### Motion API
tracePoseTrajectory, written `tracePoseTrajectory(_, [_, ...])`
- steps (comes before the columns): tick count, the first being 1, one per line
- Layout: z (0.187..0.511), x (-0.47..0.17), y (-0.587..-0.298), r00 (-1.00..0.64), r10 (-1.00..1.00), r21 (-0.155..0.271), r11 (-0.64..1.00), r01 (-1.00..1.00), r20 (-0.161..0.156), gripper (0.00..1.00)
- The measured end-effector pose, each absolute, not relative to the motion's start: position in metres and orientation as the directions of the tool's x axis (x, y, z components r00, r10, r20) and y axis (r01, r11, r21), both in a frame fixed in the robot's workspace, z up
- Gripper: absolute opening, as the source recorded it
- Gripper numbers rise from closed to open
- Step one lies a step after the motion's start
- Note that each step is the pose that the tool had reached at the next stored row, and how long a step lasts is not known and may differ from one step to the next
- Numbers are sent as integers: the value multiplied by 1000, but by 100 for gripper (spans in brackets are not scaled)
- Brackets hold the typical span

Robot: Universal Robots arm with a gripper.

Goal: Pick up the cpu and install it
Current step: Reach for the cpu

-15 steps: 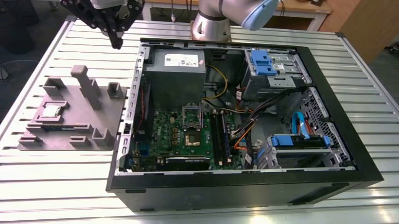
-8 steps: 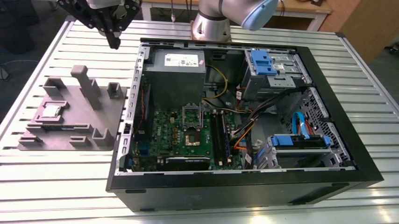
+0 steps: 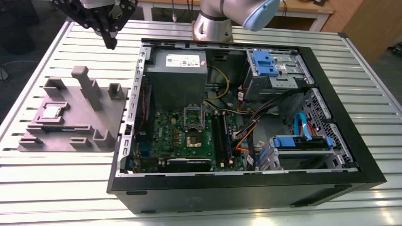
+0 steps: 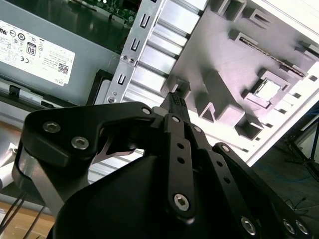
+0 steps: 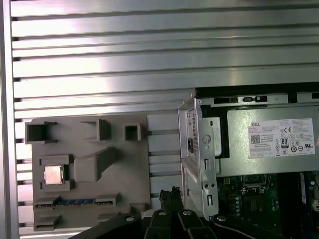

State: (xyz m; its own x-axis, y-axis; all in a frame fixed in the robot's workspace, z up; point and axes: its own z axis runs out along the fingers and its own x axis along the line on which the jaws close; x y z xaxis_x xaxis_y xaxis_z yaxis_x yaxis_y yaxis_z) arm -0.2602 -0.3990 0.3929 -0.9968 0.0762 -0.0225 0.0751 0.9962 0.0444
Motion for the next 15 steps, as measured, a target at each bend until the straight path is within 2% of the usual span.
tracePoseTrajectory(15, [393,-291,-399,-997,76,42,996,77,10,10])
